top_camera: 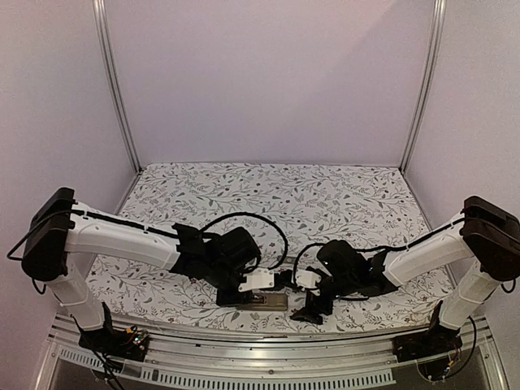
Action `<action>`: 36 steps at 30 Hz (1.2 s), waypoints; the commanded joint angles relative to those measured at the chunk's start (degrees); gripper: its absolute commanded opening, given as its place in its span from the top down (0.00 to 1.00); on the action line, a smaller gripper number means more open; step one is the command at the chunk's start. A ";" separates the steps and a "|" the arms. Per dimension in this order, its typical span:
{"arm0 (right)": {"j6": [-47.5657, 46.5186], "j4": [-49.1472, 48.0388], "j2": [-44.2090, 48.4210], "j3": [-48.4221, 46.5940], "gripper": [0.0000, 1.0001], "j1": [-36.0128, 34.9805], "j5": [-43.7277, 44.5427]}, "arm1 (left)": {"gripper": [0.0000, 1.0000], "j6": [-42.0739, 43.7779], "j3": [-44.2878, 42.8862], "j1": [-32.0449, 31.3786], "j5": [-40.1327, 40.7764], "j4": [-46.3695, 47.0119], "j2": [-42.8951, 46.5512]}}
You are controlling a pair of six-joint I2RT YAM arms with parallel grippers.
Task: Load the batteries into the remote control
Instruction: Place the battery in the battery compartment.
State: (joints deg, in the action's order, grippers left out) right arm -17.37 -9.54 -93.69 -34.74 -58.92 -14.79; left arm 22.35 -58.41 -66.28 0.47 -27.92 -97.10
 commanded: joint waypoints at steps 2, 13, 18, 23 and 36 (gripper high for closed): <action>0.34 -3.78 3.25 2.97 0.02 -0.37 -0.23 | 1.00 -2.88 1.19 -1.38 1.90 -3.71 1.12; 2.51 -3.56 9.68 5.72 0.02 0.29 -1.09 | 1.00 -0.74 1.54 -1.14 5.28 -0.88 0.85; 4.31 -3.56 9.93 5.33 0.02 0.29 -1.06 | 1.00 -1.16 -1.00 -1.21 4.86 -3.89 -1.39; 4.91 -3.56 10.40 5.17 0.02 0.30 -1.21 | 1.00 -1.33 -2.61 -2.34 5.30 -6.02 -1.94; 5.87 -3.64 13.73 6.47 0.02 0.29 -0.69 | 1.00 -1.69 -3.83 -3.39 4.87 -7.13 -4.49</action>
State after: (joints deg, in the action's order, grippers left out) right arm -12.60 -12.84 -81.69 -29.36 -58.81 -15.51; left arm 20.93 -61.69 -68.90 5.28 -33.82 -100.27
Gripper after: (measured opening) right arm 0.983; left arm 0.039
